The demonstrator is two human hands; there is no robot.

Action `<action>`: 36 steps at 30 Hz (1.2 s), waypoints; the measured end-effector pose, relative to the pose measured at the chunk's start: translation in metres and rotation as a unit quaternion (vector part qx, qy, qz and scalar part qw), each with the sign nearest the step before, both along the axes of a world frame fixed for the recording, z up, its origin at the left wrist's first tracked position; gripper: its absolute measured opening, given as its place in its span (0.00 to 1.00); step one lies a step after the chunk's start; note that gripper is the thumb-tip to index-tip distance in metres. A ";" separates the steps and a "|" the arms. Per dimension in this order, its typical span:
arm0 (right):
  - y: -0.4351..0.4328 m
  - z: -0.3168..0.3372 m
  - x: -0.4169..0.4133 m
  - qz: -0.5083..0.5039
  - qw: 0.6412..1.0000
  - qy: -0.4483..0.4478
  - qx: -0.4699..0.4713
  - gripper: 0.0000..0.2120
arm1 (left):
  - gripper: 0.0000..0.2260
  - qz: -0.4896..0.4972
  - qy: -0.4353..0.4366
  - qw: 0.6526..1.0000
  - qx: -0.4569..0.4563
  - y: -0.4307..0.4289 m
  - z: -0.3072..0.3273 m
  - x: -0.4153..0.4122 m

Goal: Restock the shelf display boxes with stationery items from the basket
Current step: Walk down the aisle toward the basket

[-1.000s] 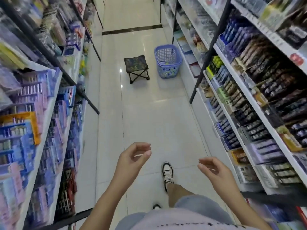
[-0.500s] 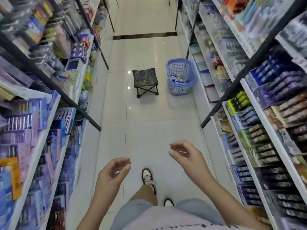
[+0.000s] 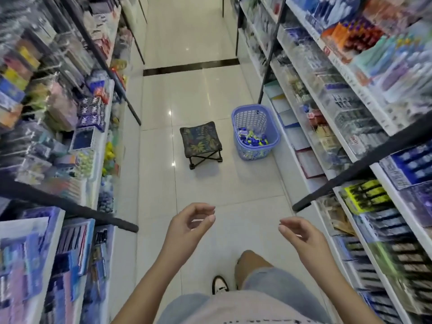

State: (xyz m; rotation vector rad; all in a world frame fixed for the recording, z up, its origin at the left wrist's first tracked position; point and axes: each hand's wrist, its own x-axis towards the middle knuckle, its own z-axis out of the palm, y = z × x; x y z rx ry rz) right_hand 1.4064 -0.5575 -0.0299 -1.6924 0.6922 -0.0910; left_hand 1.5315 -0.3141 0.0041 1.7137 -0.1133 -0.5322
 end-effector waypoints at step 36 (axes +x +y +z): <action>-0.121 -0.041 0.529 -0.168 0.985 0.046 0.003 0.06 | 0.05 -0.166 0.008 0.985 0.047 -0.190 -0.016 0.613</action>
